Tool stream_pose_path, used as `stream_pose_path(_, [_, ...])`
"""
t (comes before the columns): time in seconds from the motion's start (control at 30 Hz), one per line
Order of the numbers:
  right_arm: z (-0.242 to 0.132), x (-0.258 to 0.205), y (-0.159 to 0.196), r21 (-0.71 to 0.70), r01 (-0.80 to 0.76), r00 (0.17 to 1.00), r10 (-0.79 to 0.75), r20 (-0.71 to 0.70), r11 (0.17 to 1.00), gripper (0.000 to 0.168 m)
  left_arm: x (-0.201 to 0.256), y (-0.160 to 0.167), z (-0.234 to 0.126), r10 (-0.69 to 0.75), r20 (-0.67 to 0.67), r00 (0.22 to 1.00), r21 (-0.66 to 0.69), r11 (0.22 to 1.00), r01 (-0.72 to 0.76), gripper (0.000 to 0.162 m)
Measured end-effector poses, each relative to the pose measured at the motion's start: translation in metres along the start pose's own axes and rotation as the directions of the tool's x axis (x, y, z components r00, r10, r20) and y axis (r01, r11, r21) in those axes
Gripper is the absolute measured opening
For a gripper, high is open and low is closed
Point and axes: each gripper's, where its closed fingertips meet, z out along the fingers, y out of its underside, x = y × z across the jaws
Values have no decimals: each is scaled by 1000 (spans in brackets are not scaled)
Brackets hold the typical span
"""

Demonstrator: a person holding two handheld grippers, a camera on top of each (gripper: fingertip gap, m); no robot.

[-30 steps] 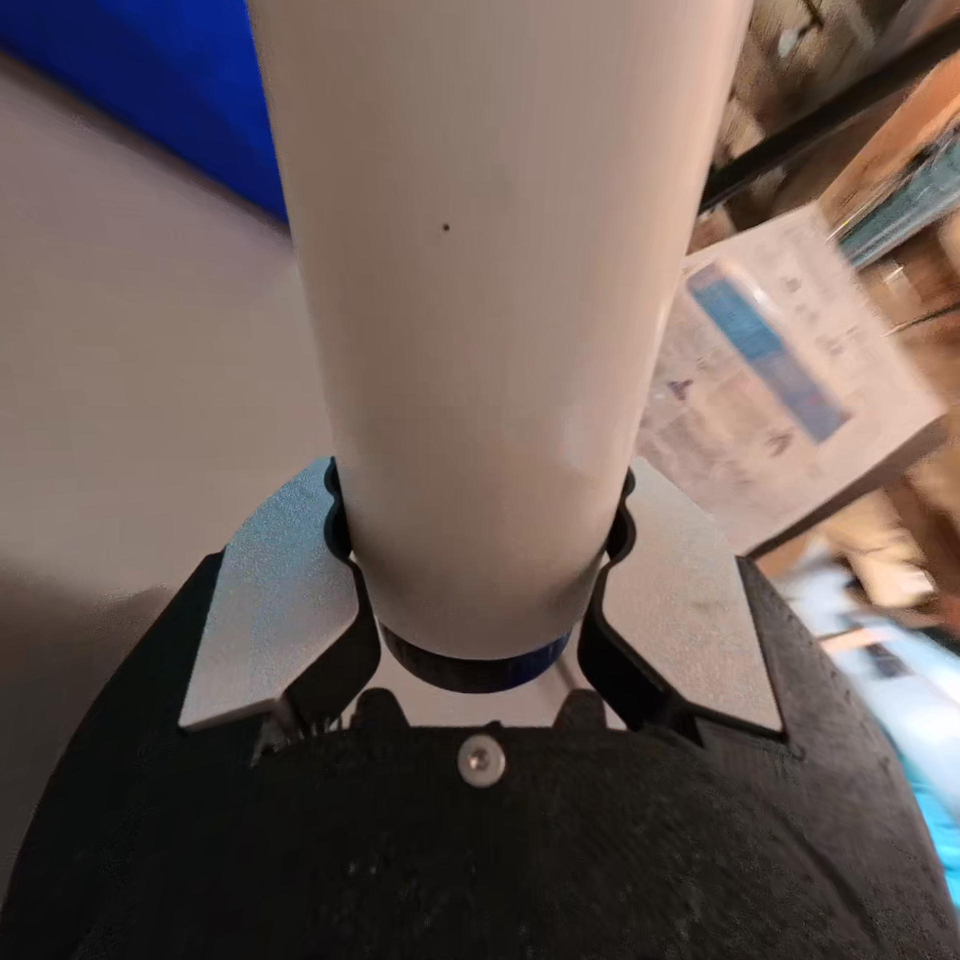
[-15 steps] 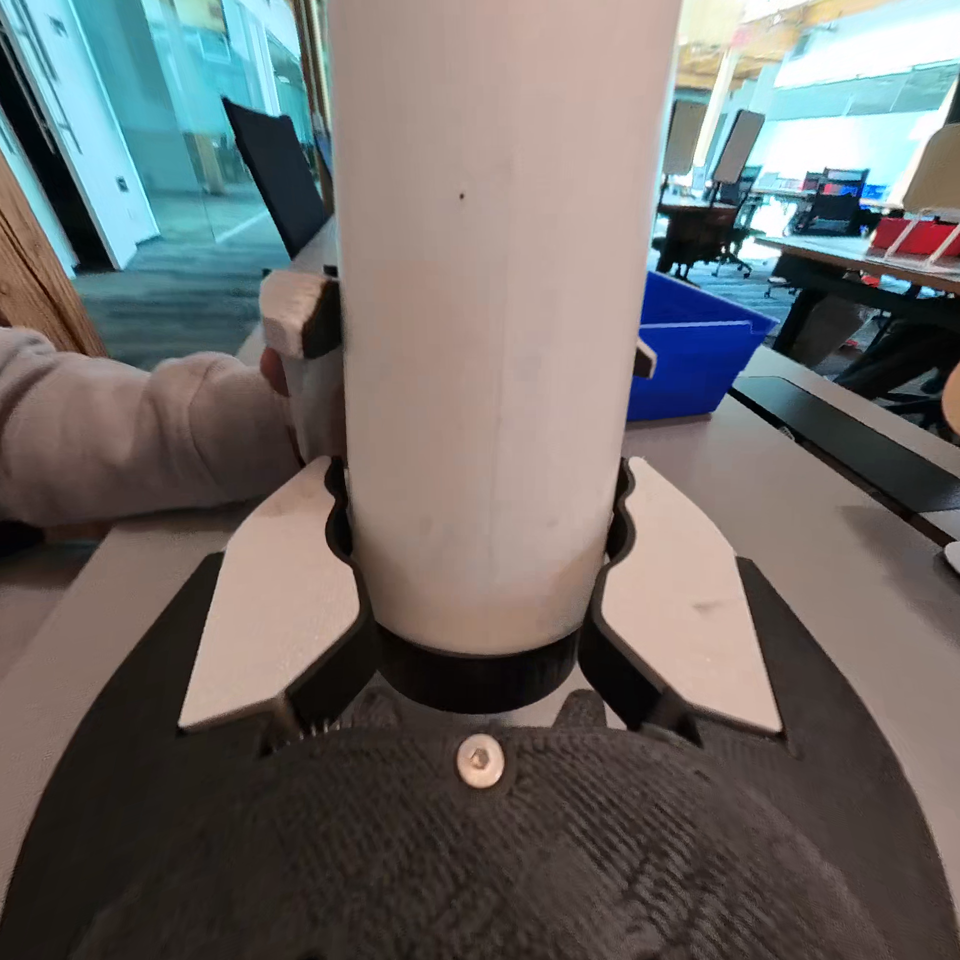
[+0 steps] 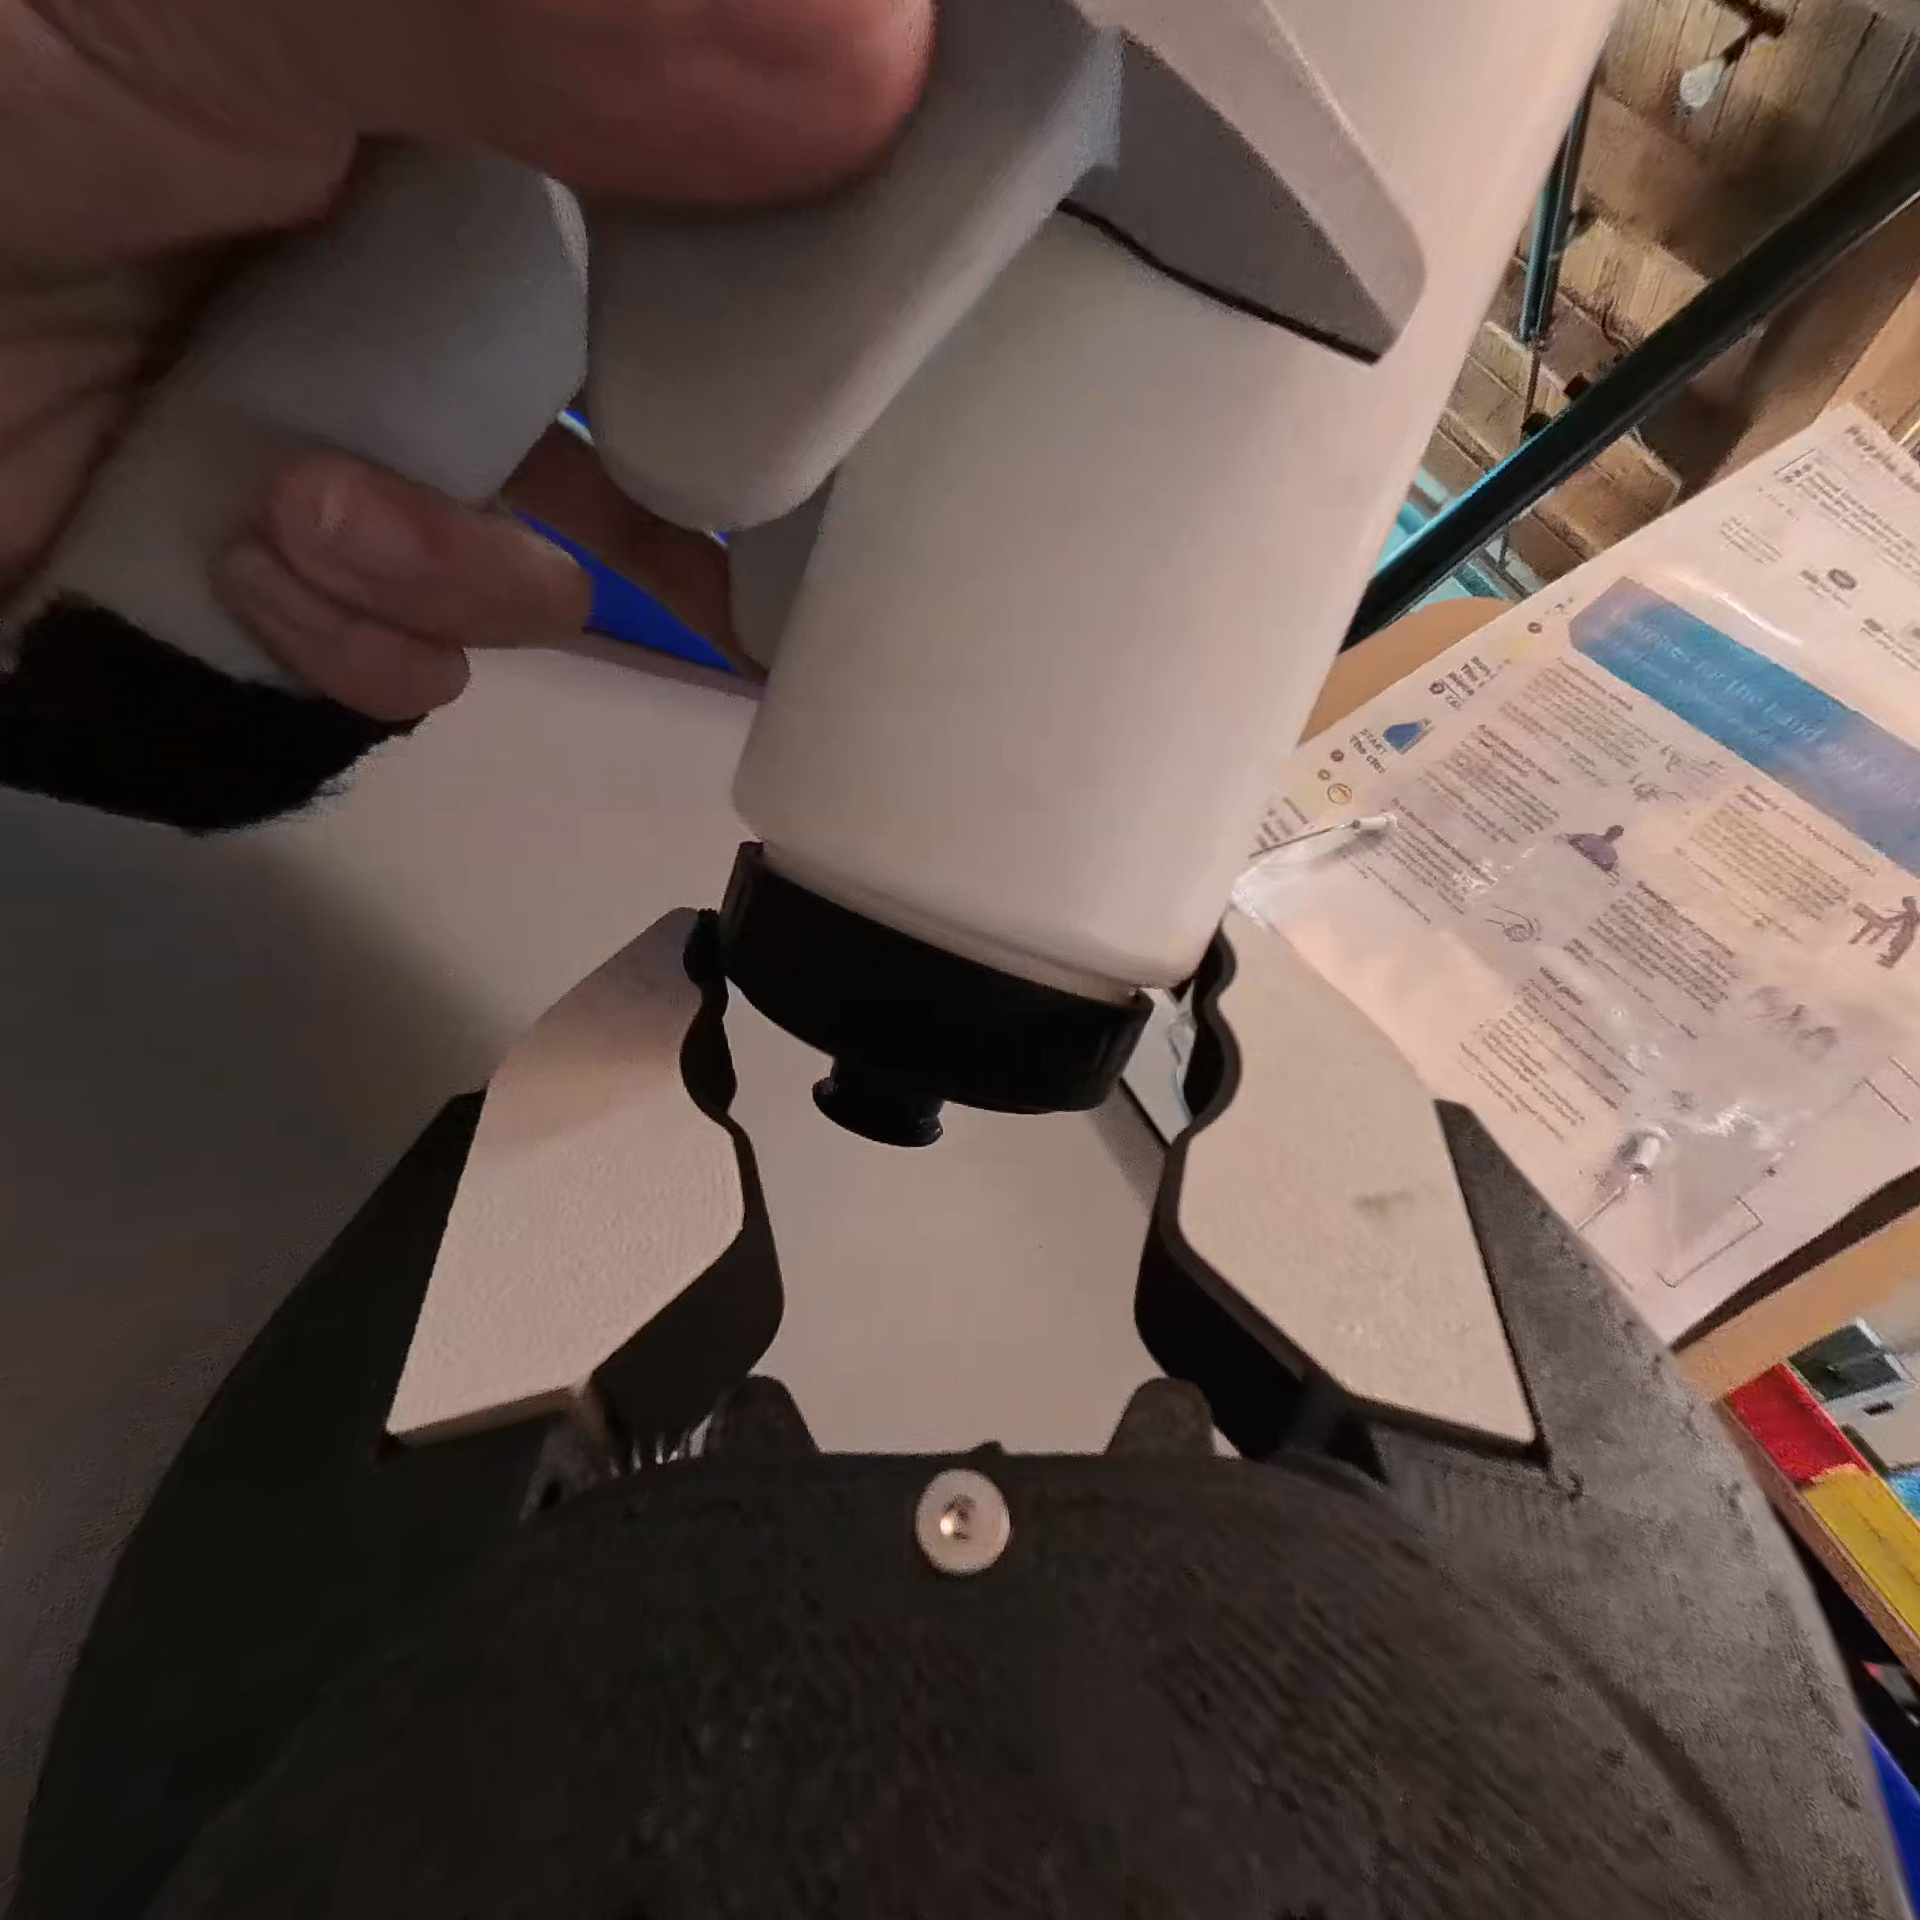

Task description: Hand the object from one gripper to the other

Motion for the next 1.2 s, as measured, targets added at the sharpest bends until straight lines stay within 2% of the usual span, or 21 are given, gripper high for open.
stream_pose_path(0.13, [-3, 2, -3, 14, -42, 997, 41, 64, 999, 85, 3, -3, -1, 3, -38, 999, 18, 1000, -2, 84])
stream_pose_path(0.2, [-10, -3, -19, 87, -254, 949, 230, 217, 963, 85, 16, -11, -5, 70, -137, 988, 56, 996, -63, 81])
stream_pose_path(0.27, [-25, -3, -44, 179, -523, 807, 416, 419, 834, 85, 33, -20, -11, 158, -231, 960, 104, 985, -137, 91])
stream_pose_path(0.3, [-34, -3, -56, 179, -647, 694, 476, 540, 741, 85, 39, -22, -14, 193, -271, 943, 113, 979, -168, 92])
stream_pose_path(0.37, [-54, -1, -75, 113, -824, 440, 503, 744, 555, 85, 45, -22, -19, 180, -348, 920, 94, 983, -156, 99])
stream_pose_path(0.4, [-65, -1, -82, 65, -870, 327, 472, 819, 489, 85, 47, -22, -21, 128, -394, 910, 75, 991, -107, 103])
stream_pose_path(0.43, [-73, -1, -87, 35, -893, 252, 433, 865, 449, 85, 50, -23, -24, 69, -441, 895, 57, 997, -49, 104])
stream_pose_path(0.5, [-83, -3, -96, -10, -921, 154, 387, 909, 390, 85, 58, -25, -31, -2, -529, 848, 37, 999, 26, 106])
stream_pose_path(0.57, [-86, -12, -99, -127, -918, 25, 373, 928, 377, 85, 71, -24, -38, 18, -603, 798, 37, 999, 6, 102])
stream_pose_path(0.6, [-84, -17, -98, -160, -910, 0, 385, 923, 383, 85, 75, -26, -41, 57, -613, 788, 71, 997, -17, 90])
stream_pose_path(0.63, [-83, -19, -97, -166, -908, -4, 388, 922, 385, 85, 73, -28, -40, 79, -595, 800, 97, 995, -25, 87])
stream_pose_path(0.7, [-70, -17, -87, -143, -915, 55, 468, 882, 378, 80, 63, -32, -35, 47, -545, 837, 89, 996, 2, 86])
stream_pose_path(0.77, [-48, -11, -65, -46, -896, 249, 586, 771, 441, 75, 39, -33, -27, 60, -394, 917, 105, 994, -20, 85])
stream_pose_path(0.9, [-29, -13, -41, 121, -678, 654, 520, 549, 725, 85, 5, -28, -19, 54, -158, 986, 85, 996, -41, 84])
stream_pose_path(1.0, [-16, -10, -32, 182, -406, 891, 343, 297, 896, 99, -12, -23, -15, 36, -7, 999, 79, 996, -36, 84])
stream_pose_path(1.1, [-10, -9, -27, 171, -152, 984, 132, 119, 974, 91, -14, -14, -10, 90, 81, 993, 50, 994, -94, 84])
stream_pose_path(1.13, [-8, -7, -23, 146, -98, 993, 88, 74, 984, 86, -9, -12, -8, 94, 66, 993, 47, 994, -97, 84])
stream_pose_path(1.2, [-6, -2, -17, 107, -46, 999, 45, 12, 993, 87, -1, -8, -4, 84, 30, 996, 48, 995, -85, 84])
